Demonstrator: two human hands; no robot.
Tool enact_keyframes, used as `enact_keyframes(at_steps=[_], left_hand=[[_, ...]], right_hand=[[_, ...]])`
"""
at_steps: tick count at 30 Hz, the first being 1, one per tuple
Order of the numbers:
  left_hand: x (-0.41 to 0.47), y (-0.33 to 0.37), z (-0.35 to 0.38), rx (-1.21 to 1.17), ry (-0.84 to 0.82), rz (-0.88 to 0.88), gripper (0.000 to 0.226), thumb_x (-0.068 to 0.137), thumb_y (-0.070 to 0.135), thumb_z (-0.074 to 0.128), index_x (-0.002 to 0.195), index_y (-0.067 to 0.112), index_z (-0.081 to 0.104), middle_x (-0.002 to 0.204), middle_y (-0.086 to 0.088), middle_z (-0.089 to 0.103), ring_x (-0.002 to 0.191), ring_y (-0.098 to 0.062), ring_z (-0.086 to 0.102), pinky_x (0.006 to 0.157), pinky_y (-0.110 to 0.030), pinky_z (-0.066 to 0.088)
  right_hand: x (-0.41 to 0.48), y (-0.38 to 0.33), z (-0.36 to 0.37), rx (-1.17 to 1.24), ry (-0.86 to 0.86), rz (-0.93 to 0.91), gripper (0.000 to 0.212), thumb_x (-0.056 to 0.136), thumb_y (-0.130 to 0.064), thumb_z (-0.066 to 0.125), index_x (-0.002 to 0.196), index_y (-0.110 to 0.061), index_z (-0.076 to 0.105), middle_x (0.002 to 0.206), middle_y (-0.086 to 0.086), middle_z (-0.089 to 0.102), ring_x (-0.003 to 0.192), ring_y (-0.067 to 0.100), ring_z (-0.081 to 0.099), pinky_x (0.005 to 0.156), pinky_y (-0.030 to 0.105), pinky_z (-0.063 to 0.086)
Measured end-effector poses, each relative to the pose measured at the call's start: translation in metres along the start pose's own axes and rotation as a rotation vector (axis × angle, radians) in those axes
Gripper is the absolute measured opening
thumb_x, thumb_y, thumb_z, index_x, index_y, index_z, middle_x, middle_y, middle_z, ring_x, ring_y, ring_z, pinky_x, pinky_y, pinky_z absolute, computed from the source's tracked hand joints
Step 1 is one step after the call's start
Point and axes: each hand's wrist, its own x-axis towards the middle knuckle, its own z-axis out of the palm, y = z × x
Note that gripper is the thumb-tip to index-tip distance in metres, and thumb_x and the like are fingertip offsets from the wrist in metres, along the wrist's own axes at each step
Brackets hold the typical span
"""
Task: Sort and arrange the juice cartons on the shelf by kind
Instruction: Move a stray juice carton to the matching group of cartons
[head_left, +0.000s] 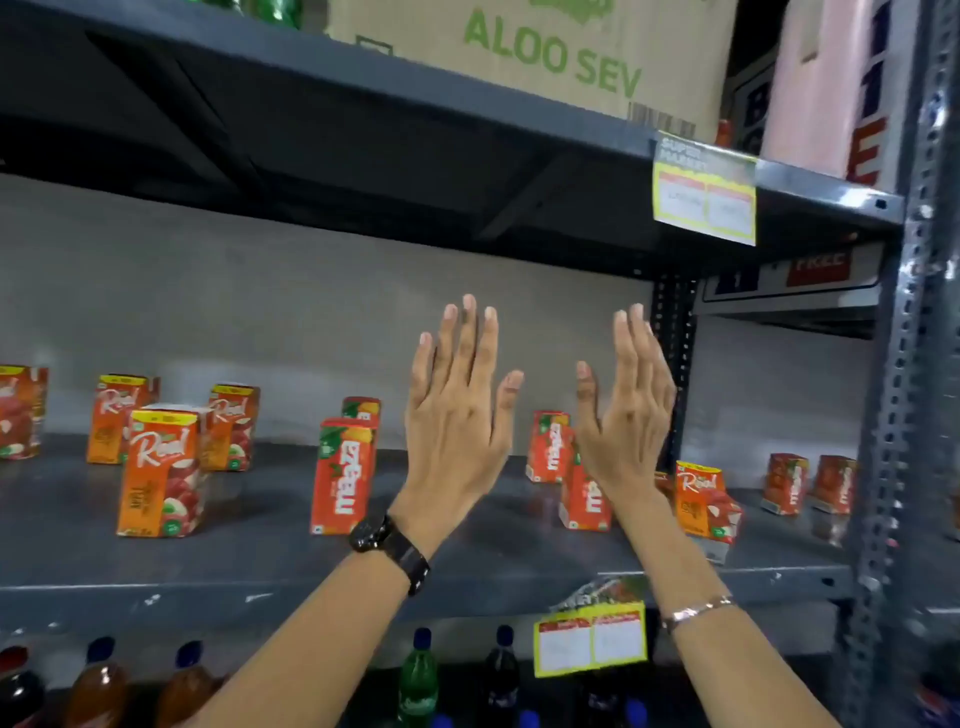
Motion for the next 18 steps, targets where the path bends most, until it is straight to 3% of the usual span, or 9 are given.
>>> enact_keyframes(at_steps=[3,6,10,14,16,18], left_hand=[[-0.027,0.035,0.010,-0.085,-0.107,0.023,0.056,0.098,0.040,0.019,0.147,0.013,0.014,0.155,-0.004,0.010,0.144,-0.017,0.003,0.117,-0.028,-0.008],[-0.068,0.061,0.026,-0.133,-0.262,0.149,0.053,0.097,0.037,0.027,0.143,0.012,0.033,0.151,-0.005,0.030,0.142,-0.020,0.019,0.116,-0.033,0.009],[-0.105,0.065,0.037,-0.054,-0.402,0.278,0.049,0.093,0.042,0.033,0.126,0.014,0.057,0.132,-0.003,0.058,0.128,-0.019,0.047,0.107,-0.037,0.027],[-0.117,0.059,0.045,0.013,-0.453,0.300,0.046,0.089,0.045,0.037,0.110,0.019,0.069,0.114,0.004,0.070,0.111,-0.012,0.061,0.096,-0.036,0.049],[-0.117,0.058,0.048,0.009,-0.461,0.290,0.042,0.087,0.042,0.039,0.106,0.022,0.071,0.109,0.007,0.071,0.104,-0.008,0.065,0.091,-0.035,0.051],[-0.118,0.059,0.048,-0.008,-0.457,0.282,0.039,0.085,0.041,0.041,0.104,0.024,0.071,0.107,0.009,0.072,0.100,-0.005,0.066,0.087,-0.030,0.051]], right_hand=[[-0.008,0.040,-0.033,-0.019,-0.046,0.094,0.053,0.090,-0.035,0.046,0.138,-0.016,0.036,0.145,0.009,0.042,0.129,0.021,0.039,0.106,0.034,0.028],[-0.022,0.093,-0.067,-0.021,-0.178,0.258,0.058,0.082,-0.035,0.054,0.134,-0.013,0.042,0.138,0.013,0.047,0.126,0.028,0.043,0.105,0.042,0.033],[-0.032,0.139,-0.095,0.043,-0.520,0.602,0.072,0.078,-0.037,0.069,0.138,-0.014,0.037,0.142,0.016,0.041,0.123,0.023,0.042,0.103,0.043,0.031],[-0.043,0.154,-0.093,0.157,-0.784,0.701,0.066,0.075,-0.034,0.071,0.131,-0.011,0.045,0.132,0.011,0.052,0.119,0.023,0.048,0.107,0.042,0.031],[-0.047,0.156,-0.090,0.260,-0.787,0.748,0.059,0.073,-0.029,0.073,0.124,-0.014,0.048,0.113,-0.002,0.057,0.107,0.018,0.053,0.099,0.033,0.038],[-0.048,0.157,-0.090,0.398,-0.746,0.813,0.055,0.072,-0.023,0.075,0.119,-0.019,0.048,0.106,-0.008,0.058,0.105,0.017,0.055,0.083,0.022,0.042]])
